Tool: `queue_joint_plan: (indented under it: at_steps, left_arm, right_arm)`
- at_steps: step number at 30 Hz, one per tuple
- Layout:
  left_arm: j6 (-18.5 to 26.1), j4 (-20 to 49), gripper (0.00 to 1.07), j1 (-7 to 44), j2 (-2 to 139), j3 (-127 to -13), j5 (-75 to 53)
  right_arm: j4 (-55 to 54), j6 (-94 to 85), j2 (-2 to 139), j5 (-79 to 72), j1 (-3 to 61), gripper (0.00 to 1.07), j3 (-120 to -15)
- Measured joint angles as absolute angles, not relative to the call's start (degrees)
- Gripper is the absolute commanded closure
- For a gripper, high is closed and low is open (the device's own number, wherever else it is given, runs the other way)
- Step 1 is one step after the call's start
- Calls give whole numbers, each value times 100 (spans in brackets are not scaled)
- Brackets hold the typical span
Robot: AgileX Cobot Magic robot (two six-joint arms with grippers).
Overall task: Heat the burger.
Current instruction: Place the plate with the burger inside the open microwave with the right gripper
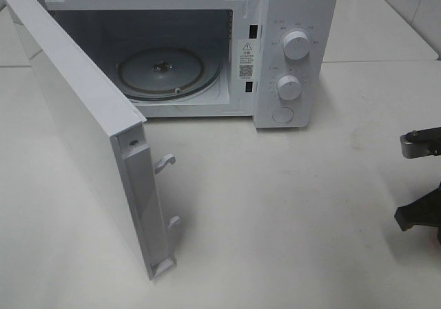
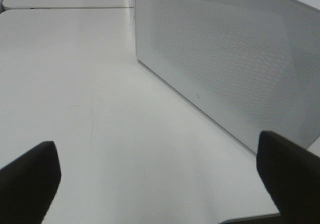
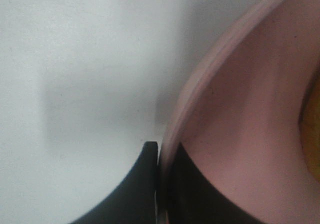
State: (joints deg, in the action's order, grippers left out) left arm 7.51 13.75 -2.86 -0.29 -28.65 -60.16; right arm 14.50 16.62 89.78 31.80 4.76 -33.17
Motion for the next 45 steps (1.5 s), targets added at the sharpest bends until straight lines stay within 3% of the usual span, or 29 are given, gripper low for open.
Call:
queue_joint_plan:
  at_steps: [22, 45]
  left_arm:
    - [751, 1375, 7, -286, -29, -2865, -6016]
    - [751, 1375, 7, -286, -29, -2865, -6010]
  right_arm:
    - [2733, 3002, 8153, 4492, 2086, 107, -3312]
    - [2727, 3094, 7666, 5260, 3644, 107, -3312]
